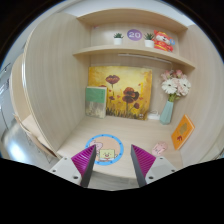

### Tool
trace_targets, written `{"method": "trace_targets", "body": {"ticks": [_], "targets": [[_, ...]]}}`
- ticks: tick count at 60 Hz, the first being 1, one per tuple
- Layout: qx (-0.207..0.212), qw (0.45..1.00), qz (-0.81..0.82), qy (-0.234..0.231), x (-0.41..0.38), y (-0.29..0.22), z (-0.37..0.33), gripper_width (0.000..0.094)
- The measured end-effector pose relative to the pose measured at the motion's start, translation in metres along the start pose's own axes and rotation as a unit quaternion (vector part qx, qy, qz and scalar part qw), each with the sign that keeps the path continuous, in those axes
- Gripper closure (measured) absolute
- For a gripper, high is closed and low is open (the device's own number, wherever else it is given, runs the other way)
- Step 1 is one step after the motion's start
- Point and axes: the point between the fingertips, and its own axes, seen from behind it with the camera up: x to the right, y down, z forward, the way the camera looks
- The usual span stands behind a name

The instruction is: Arrange mouse

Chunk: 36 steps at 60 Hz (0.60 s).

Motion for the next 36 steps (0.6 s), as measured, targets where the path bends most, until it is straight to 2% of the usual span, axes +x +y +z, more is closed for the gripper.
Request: {"method": "trace_targets", "body": {"ticks": [11, 28, 36], "targets": [[-0.021, 0.999, -0.007, 0.029, 0.03, 0.051, 0.02, 0.0255], [-0.11, 0.988, 0.049, 0.091, 0.12, 0.156, 0.059, 0.0255], [-0.144, 0.98, 0.065, 0.121, 0.169, 0.187, 0.083, 0.0255]]}}
